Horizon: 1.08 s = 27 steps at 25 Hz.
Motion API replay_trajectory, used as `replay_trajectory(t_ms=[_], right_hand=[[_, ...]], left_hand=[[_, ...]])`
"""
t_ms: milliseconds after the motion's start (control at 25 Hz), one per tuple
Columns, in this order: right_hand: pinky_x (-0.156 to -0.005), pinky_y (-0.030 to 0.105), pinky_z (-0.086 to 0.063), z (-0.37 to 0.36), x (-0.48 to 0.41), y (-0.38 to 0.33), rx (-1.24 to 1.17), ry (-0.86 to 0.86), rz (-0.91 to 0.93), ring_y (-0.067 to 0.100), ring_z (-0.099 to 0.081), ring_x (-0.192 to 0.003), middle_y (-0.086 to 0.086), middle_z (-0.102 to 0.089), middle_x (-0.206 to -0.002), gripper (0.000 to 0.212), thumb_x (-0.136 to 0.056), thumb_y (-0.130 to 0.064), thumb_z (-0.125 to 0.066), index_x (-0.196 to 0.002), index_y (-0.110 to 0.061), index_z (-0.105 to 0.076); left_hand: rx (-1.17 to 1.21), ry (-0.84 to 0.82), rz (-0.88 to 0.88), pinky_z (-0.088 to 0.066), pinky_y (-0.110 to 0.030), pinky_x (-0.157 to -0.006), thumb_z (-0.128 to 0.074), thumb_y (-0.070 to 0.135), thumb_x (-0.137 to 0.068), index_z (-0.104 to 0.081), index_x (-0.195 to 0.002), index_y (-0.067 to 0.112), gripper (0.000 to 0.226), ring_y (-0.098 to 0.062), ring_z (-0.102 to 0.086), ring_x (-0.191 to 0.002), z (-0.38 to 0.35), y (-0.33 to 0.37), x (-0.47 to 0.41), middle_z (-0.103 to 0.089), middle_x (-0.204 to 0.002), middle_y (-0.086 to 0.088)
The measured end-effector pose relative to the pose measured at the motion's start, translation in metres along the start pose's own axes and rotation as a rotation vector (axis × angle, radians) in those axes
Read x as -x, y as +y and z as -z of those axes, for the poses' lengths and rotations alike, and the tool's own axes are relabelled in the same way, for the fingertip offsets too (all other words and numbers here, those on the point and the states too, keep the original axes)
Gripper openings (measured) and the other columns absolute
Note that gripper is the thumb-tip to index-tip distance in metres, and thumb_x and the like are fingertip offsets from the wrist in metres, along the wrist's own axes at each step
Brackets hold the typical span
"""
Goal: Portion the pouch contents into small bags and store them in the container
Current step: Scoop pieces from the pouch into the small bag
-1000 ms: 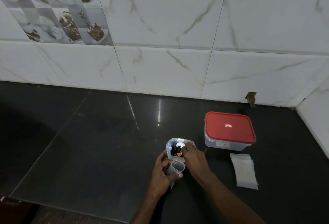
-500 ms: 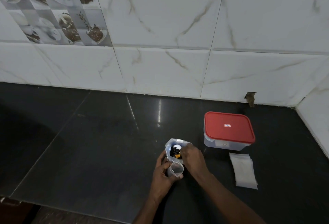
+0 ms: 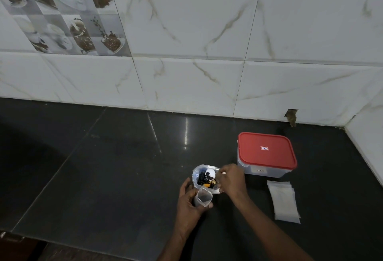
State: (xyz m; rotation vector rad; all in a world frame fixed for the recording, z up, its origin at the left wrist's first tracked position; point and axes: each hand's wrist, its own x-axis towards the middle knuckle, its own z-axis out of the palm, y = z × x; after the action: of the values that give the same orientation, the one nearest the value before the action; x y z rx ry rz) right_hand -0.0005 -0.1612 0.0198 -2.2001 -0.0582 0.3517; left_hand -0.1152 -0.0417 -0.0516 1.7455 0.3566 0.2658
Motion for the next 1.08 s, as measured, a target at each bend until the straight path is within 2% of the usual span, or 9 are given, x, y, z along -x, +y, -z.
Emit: replay_trajectory(t_ms=[200, 320, 400, 480, 600, 640, 760, 920, 1080], right_hand=[[-0.039, 0.023, -0.046, 0.034, 0.025, -0.013, -0.221, 0.041, 0.046, 0.014, -0.054, -0.032, 0.012, -0.063, -0.049, 0.014, -0.087, 0.001, -0.062, -0.076, 0.001, -0.071], [-0.040, 0.022, -0.046, 0.036, 0.050, -0.020, -0.210, 0.076, 0.221, 0.009, -0.055, -0.038, 0.003, -0.064, -0.055, 0.011, -0.086, -0.003, -0.065, -0.078, -0.005, -0.073], [-0.047, 0.020, -0.045, 0.024, 0.065, -0.007, 0.057, 0.208, 0.530, 0.007, -0.055, -0.048, 0.000, -0.065, -0.069, 0.009, -0.081, -0.004, -0.068, -0.077, -0.010, -0.073], [-0.047, 0.021, -0.043, 0.009, 0.074, 0.016, 0.408, 0.234, 0.833, 0.010, -0.056, -0.056, 0.000, -0.064, -0.078, 0.012, -0.075, -0.007, -0.069, -0.086, -0.013, -0.071], [-0.057, 0.022, -0.042, 0.000, 0.079, 0.043, 0.585, 0.266, 1.043, 0.014, -0.057, -0.073, 0.005, -0.066, -0.088, 0.026, -0.082, -0.006, -0.061, -0.105, -0.005, -0.071], [-0.060, 0.022, -0.043, 0.000, 0.078, 0.047, 0.591, 0.291, 1.073, 0.014, -0.057, -0.076, 0.006, -0.067, -0.091, 0.027, -0.083, -0.004, -0.059, -0.106, -0.003, -0.072], [-0.060, 0.022, -0.051, 0.000, 0.072, 0.047, 0.555, 0.298, 1.075, 0.014, -0.064, -0.076, 0.007, -0.068, -0.094, 0.025, -0.085, -0.005, -0.060, -0.109, -0.003, -0.070], [-0.051, 0.022, -0.046, 0.007, 0.049, 0.037, 0.308, 0.336, 0.656, 0.010, -0.056, -0.059, 0.002, -0.059, -0.077, 0.007, -0.083, -0.006, -0.070, -0.088, -0.010, -0.071], [-0.037, 0.020, -0.029, 0.007, 0.029, 0.026, 0.654, 0.169, 0.473, 0.013, -0.051, -0.039, 0.001, -0.055, -0.061, 0.026, -0.057, -0.007, -0.089, -0.063, -0.013, -0.064]], left_hand=[[-0.008, 0.049, 0.052, -0.044, -0.001, -0.088, -0.088, 0.033, -0.051, -0.077, -0.097, 0.027, 0.048, -0.008, -0.054, -0.127, -0.003, 0.003, -0.006, -0.045, -0.142, 0.001], [-0.046, 0.048, 0.080, -0.043, 0.001, -0.083, -0.095, 0.024, -0.059, -0.078, -0.095, 0.024, 0.040, 0.006, -0.055, -0.117, -0.004, 0.002, -0.009, -0.048, -0.138, 0.002], [-0.039, 0.070, 0.082, -0.045, -0.001, -0.081, -0.092, 0.040, -0.052, -0.076, -0.093, 0.033, 0.044, 0.015, -0.057, -0.109, -0.005, 0.006, -0.009, -0.050, -0.134, 0.007], [-0.024, 0.094, 0.086, -0.048, -0.007, -0.082, -0.088, 0.049, -0.050, -0.074, -0.093, 0.035, 0.047, 0.013, -0.058, -0.108, -0.004, 0.008, -0.008, -0.051, -0.132, 0.011], [0.020, 0.101, 0.119, -0.051, -0.014, -0.083, -0.095, 0.027, -0.063, -0.075, -0.099, 0.026, 0.041, 0.006, -0.062, -0.107, -0.004, 0.004, -0.008, -0.050, -0.130, 0.018], [0.033, 0.110, 0.127, -0.054, -0.016, -0.084, -0.094, 0.030, -0.064, -0.077, -0.101, 0.024, 0.041, 0.006, -0.063, -0.105, -0.003, 0.004, -0.008, -0.051, -0.129, 0.018], [0.064, 0.145, 0.147, -0.057, -0.031, -0.093, -0.092, 0.056, -0.051, -0.079, -0.098, 0.030, 0.056, -0.003, -0.065, -0.110, -0.005, -0.002, -0.008, -0.054, -0.130, 0.015], [0.054, 0.124, 0.148, -0.055, -0.039, -0.100, -0.091, 0.050, -0.050, -0.080, -0.093, 0.034, 0.048, -0.009, -0.063, -0.117, -0.004, -0.009, -0.008, -0.055, -0.132, 0.012], [0.027, 0.068, 0.135, -0.054, -0.029, -0.097, -0.092, 0.038, -0.058, -0.080, -0.099, 0.028, 0.044, 0.000, -0.063, -0.114, -0.003, -0.011, -0.006, -0.057, -0.133, 0.012]])
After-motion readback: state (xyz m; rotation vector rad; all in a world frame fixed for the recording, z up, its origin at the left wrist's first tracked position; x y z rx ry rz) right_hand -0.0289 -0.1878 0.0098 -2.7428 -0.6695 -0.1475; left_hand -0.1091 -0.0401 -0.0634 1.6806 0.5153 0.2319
